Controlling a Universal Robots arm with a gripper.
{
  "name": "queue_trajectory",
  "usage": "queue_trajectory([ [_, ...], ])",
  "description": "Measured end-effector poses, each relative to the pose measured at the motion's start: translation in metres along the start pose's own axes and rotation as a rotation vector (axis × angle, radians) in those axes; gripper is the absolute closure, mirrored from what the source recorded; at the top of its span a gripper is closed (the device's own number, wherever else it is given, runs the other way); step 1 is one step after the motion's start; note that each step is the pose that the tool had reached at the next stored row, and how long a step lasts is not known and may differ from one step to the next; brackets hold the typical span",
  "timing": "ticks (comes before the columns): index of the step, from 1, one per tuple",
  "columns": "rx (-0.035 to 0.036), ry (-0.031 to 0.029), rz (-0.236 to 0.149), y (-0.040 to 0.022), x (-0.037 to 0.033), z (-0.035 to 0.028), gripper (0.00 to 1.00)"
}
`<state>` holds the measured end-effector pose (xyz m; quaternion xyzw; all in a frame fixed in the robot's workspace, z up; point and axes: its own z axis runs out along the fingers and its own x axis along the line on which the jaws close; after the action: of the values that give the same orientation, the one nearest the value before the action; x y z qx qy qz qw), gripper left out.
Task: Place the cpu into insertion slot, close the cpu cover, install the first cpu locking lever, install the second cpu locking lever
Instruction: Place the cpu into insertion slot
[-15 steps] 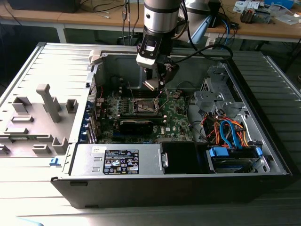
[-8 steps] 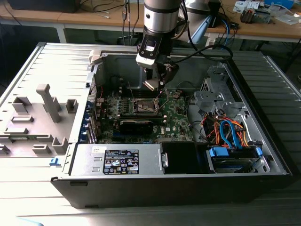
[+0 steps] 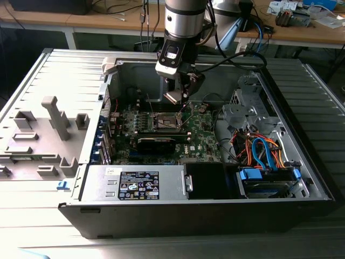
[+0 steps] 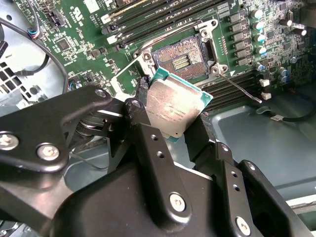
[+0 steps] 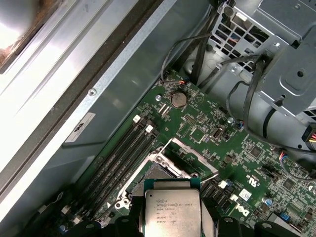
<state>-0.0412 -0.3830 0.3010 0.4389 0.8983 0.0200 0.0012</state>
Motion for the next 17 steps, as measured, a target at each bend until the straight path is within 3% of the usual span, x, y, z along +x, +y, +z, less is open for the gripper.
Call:
queue_trajectory([
  [9, -0.0002, -0.0006, 0.017, 0.0000, 0.0000, 0.0003, 0.45],
  [13, -0.0006, -0.0018, 0.044, 0.0000, 0.0000, 0.0006, 0.45],
  [16, 0.0019, -0.0062, 0.060, 0.0000, 0.0000, 0.0009, 0.45],
  [17, 0.0062, -0.0124, 0.066, 0.0000, 0.0000, 0.0010, 0.45],
])
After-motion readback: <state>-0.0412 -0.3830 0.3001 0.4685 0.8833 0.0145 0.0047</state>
